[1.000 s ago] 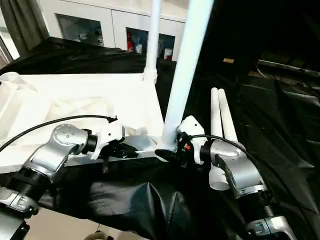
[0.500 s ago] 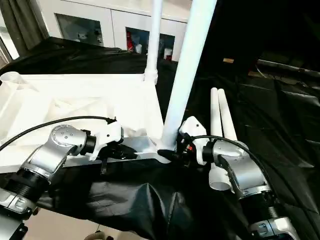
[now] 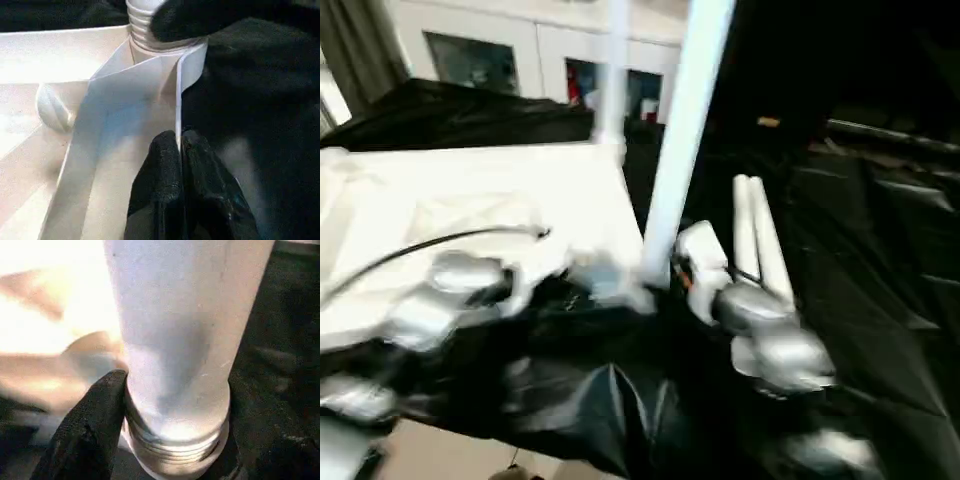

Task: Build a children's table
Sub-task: Rotate leg to tighten

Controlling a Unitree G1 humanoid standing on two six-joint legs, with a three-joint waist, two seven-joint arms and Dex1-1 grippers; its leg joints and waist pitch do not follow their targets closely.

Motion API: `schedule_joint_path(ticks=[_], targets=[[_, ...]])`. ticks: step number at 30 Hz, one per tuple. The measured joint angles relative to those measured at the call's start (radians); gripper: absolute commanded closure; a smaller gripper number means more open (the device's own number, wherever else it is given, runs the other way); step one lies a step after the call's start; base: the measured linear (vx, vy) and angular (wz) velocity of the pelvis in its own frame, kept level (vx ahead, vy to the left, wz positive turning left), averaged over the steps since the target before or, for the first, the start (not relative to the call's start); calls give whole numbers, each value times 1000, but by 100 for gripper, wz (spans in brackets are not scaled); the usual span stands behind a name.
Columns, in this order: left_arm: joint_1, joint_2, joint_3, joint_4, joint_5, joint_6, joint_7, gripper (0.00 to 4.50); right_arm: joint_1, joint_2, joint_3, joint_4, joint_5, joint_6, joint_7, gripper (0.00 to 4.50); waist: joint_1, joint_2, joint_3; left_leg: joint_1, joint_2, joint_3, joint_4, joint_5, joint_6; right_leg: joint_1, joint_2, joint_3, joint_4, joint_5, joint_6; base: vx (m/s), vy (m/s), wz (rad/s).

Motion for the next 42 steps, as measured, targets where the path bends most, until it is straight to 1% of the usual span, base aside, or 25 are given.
schedule_joint_path(ticks=[2, 4, 5, 7, 8, 10, 11, 12, 14, 16, 18, 19, 20, 21, 22, 24, 26, 27, 31, 32, 34, 36, 38, 40, 42], targets=[[-22, -47, 10, 37, 3, 33, 63, 450, -39, 43, -21, 63, -17, -19, -107, 180, 0, 2, -5, 0, 0, 0, 0, 0, 0, 1, 0, 0, -1, 0, 0, 0, 0, 0], [-39, -81, 18, 69, 6, 51, 115, 450, -77, 80, -45, 132, -26, -53, -183, 180, 1, 4, -7, 1, 0, 0, 0, 0, 0, 3, 0, 0, -1, 0, 0, 0, 0, 0], [-52, -103, 25, 93, 12, 57, 150, 450, -110, 96, -60, 186, -30, -78, -227, 180, 1, 5, -8, 1, 0, 0, 0, 0, 0, 3, 0, 0, -1, 0, 1, 0, 0, 0], [-66, -126, 27, 111, 17, 63, 185, 450, -141, 105, -78, 237, -33, -98, -263, 180, 1, 5, -8, 0, 0, 0, 0, 0, 0, 3, 0, 0, -2, 0, 1, 0, 0, 0], [-67, -134, 27, 115, 19, 64, 198, 450, -151, 108, -84, 253, -33, -104, -272, 124, 2, 5, -8, 0, 0, 0, 0, 0, 0, 3, 0, 0, -3, 0, 1, 0, 0, 0], [-70, -135, 28, 118, 18, 64, 201, 450, -151, 109, -86, 257, -31, -114, -276, 124, 2, 6, -9, 0, 0, 0, 0, 0, 0, 4, 0, 0, -3, 1, 0, 0, 0, 0], [-72, -135, 32, 123, 18, 64, 213, 450, -151, 117, -86, 257, -26, -118, -275, 108, 1, 6, -9, 0, 0, 0, 0, 0, 0, 4, 0, 0, -3, 2, -2, 0, 0, 0], [-73, -134, 37, 125, 19, 64, 221, 450, -151, 122, -86, 258, -26, -120, -273, 108, -1, 6, -9, -1, 0, 0, 0, 0, 0, 4, 0, 0, -3, 2, -2, 0, 0, 0], [-74, -133, 42, 126, 19, 63, 236, 450, -150, 125, -86, 264, -25, -124, -257, 81, -7, 6, -9, -1, 0, 0, -1, 0, 0, 4, 0, 0, -3, 2, -1, 0, 0, 0], [-74, -132, 45, 126, 19, 62, 237, 450, -150, 124, -81, 278, -32, -155, -241, 77, -9, 6, -9, -1, 0, 0, -2, 0, 0, 3, 0, 0, -3, 2, -1, 0, 0, 0], [-74, -125, 44, 126, 19, 48, 222, 450, -141, 107, -61, 285, -43, -190, -209, 46, -9, 7, -8, -2, 0, 0, -2, 0, 0, 1, 0, 0, -3, 1, -1, 0, 0, 0], [-74, -123, 44, 125, 18, 46, 217, 450, -138, 100, -54, 285, -51, -198, -195, 46, -9, 7, -8, -3, 0, 0, -2, 0, 0, 1, 0, 0, -3, 1, -1, 0, 0, 0], [-74, -121, 44, 125, 18, 45, 211, 450, -133, 88, -47, 280, -54, -200, -175, 33, -9, 8, -8, -3, 0, 0, -3, 0, 0, 1, 0, 0, -3, 1, -1, 0, 0, 0], [-74, -119, 44, 124, 17, 44, 208, 450, -128, 83, -43, 275, -55, -200, -161, 33, -8, 7, -8, -3, 0, 0, -3, 0, 0, 1, 0, 0, -3, 1, -1, 0, 0, 0], [-73, -108, 44, 122, 17, 42, 199, 450, -107, 59, -34, 242, -55, -194, -128, 33, -7, 8, -8, -3, 0, 0, -4, 0, 0, 0, 0, 0, -3, 1, 0, 0, 0, 0], [-70, -90, 42, 119, 15, 25, 173, 450, -76, 18, -8, 188, -55, -174, -62, 6, -8, 8, -8, -4, 0, 0, -4, 0, 1, -1, 0, 0, -3, 1, 0, 0, 0, 0], [-62, -66, 41, 109, 14, 9, 138, 450, -62, -16, 5, 145, -54, -152, -3, 6, -9, 8, -8, -5, 0, 0, -4, 1, 2, -3, 0, 0, -2, 1, 0, 0, 0, 0], [-57, -56, 40, 99, 13, 5, 117, 450, -49, -44, 22, 104, -53, -135, 40, 6, -7, 8, -8, -7, 0, 0, -4, 1, 2, -4, 0, 0, -2, 1, 0, 0, 0, 0], [-43, -15, 40, 70, -7, 4, 44, 450, -19, -137, 57, 9, -52, -81, 165, 6, -8, 7, -8, -10, 0, 1, -4, 1, 3, -6, 0, 0, -3, 1, 0, 0, 0, 0], [-29, 3, 39, 49, -15, -1, 10, 450, -2, -168, 74, -27, -51, -65, 209, 6, -9, 7, -7, -10, 0, 1, -5, 1, 3, -7, 0, 0, -4, 1, 0, 0, 0, 0], [-3, 44, 35, 11, -29, -19, -60, 450, 20, -203, 78, -60, -38, -37, 272, 6, -8, 8, -7, -11, 0, 1, -7, 1, 3, -9, 0, 0, -4, 0, 0, 0, 0, 0], [33, 93, 28, -41, -57, -36, -161, 450, 44, -247, 83, -101, -19, -23, 340, 6, -5, 8, -7, -11, 0, 1, -8, 1, 3, -10, 0, 0, -3, -1, 0, 0, 0, 0], [59, 122, 21, -85, -70, -37, -225, 450, 54, -275, 103, -123, -16, -19, 404, 6, -3, 7, -7, -12, 0, 1, -8, 1, 4, -10, 0, 0, -4, -2, -1, 0, 0, 0], [63, 125, 10, -103, -73, -36, -248, 450, 55, -274, 117, -136, -15, -18, 427, 6, 0, 6, -6, -14, 0, 2, -7, 1, 4, -11, 0, 0, -4, -2, -1, 0, 0, 0], [65, 123, -4, -114, -74, -36, -262, 450, 55, -272, 126, -145, -11, -15, 447, 6, 7, 6, -6, -16, 0, 2, -6, 1, 5, -11, 0, 0, -4, -2, -1, 0, 0, 0]])
